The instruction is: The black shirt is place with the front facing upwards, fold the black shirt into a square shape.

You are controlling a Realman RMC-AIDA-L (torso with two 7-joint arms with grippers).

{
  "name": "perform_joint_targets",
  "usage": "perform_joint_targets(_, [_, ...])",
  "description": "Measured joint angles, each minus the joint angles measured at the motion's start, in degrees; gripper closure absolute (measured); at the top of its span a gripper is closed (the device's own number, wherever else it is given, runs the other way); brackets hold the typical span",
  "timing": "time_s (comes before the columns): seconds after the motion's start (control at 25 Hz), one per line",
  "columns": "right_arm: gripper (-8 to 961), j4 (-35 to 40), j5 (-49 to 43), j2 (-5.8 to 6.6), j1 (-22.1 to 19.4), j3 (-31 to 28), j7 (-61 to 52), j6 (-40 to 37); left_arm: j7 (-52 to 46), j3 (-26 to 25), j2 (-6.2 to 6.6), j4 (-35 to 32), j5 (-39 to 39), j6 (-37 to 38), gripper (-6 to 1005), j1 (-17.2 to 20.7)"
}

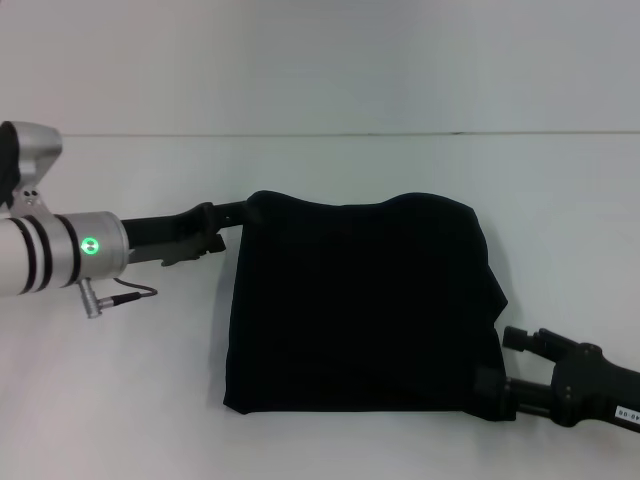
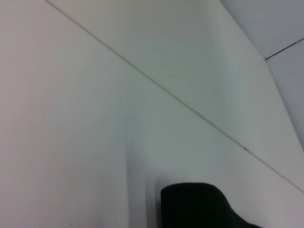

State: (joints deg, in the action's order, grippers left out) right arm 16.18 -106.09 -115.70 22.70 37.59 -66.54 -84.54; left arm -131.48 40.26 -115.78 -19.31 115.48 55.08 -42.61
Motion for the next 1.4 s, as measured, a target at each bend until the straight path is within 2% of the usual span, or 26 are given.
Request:
perform_joint_targets(0.12, [11, 0.00, -1.36, 0.05, 0.25, 0.02, 0.01, -0.29, 0.25, 0.35, -0.71, -0.18, 0.05, -1.40, 185, -0.30])
perform_joint_targets(0.32, [11, -0.01, -1.67, -0.09, 0.48, 0.03, 0.02, -1.04, 0.35, 1.11, -0.85, -0.15, 0.15, -2.36, 185, -0.70])
perform_joint_targets(0.48, [12, -0.01, -1.67, -0.12, 0.54, 0.03, 0.02, -1.54, 0.28, 2.18, -1.57, 0.03, 0.18, -2.21, 187, -1.28])
perform_joint_targets(0.68, [12, -0.01, -1.67, -0.14, 0.94, 0.03, -0.03, -2.59, -0.34, 5.77, -2.23, 0.21, 0.18, -1.75, 189, -3.05])
perform_joint_targets(1.04, [11, -0.01, -1.66, -0.05, 1.15, 0.03, -0.06, -3.17, 0.03, 5.61, -2.89, -0.23, -0.11, -2.51, 193, -3.16])
perform_joint_targets(1.4, [11, -0.01, -1.67, -0.05, 1.55, 0.03, -0.07, -3.18, 0.26, 5.95, -2.95, -0.31, -0.11, -3.26, 532, -3.00])
